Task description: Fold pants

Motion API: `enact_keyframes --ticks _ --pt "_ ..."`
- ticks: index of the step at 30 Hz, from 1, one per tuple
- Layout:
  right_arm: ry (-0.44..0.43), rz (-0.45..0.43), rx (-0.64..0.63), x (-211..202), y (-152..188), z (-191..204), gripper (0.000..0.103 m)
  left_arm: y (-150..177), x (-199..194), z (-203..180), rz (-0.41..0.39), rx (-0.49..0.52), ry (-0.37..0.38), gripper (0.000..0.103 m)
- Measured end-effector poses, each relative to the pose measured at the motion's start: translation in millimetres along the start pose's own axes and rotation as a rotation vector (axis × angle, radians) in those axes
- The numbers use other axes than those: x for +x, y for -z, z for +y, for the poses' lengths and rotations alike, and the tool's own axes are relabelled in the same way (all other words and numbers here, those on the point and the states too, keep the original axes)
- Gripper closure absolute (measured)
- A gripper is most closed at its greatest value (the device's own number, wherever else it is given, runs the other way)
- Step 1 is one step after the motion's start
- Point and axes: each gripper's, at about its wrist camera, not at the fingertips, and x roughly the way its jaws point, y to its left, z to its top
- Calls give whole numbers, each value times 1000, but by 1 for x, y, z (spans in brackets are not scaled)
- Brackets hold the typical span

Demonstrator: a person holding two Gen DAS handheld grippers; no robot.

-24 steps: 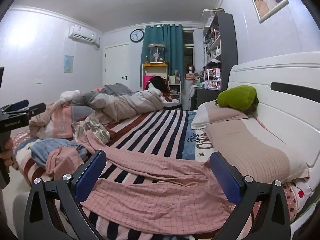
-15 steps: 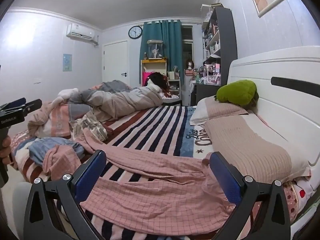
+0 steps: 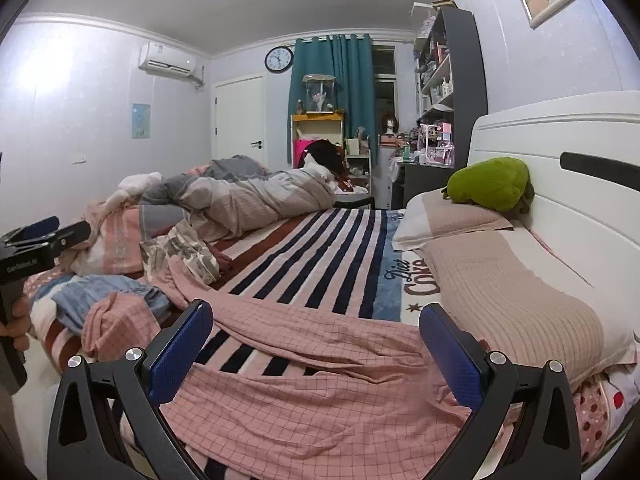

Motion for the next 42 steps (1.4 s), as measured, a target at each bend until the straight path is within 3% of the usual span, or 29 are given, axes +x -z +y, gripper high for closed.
enact_keyframes --ticks 16,27,33,42 --pt "-50 -4 -3 -4 9 -5 0 22 5 -26 14 -31 11 0" --pt "-72 -14 -36 41 16 -34 1 23 56 -57 29 -24 -28 0" --pt "-151 -11 -30 71 17 -48 0 21 80 -68 30 -20 -15 0" --pt "-97 -32 -58 62 26 -47 0 24 84 -73 16 -20 32 0"
